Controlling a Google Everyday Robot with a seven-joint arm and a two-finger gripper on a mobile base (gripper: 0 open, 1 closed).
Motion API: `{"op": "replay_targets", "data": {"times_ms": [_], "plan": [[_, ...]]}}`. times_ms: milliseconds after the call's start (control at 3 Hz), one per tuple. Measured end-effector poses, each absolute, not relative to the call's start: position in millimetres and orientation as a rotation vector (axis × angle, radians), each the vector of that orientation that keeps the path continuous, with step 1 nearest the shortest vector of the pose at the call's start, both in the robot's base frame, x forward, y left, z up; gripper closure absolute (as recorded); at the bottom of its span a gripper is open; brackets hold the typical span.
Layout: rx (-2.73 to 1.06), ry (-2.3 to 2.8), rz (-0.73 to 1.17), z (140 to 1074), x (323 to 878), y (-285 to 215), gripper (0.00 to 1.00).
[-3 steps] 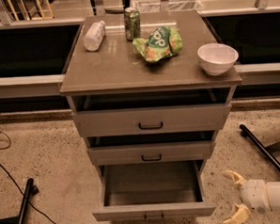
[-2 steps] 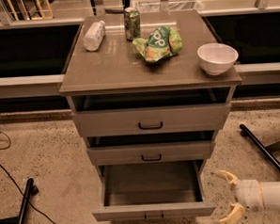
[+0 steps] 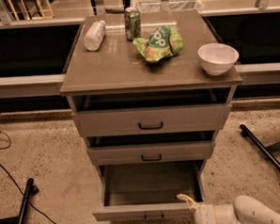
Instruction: Close bottom drawer
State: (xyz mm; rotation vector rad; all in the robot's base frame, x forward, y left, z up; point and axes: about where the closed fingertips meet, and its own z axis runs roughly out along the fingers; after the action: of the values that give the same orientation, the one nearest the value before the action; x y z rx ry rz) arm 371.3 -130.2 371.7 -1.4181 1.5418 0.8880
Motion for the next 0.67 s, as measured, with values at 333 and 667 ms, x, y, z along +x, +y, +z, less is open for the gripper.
{"op": "replay_targets", "data": {"times_ms": [333, 667], "plan": [[-1.398, 1.57, 0.85, 375.0, 384.7, -138.1, 0.0], [-1.406, 1.592, 0.833, 366.8, 381.1, -140.6, 0.0]]}}
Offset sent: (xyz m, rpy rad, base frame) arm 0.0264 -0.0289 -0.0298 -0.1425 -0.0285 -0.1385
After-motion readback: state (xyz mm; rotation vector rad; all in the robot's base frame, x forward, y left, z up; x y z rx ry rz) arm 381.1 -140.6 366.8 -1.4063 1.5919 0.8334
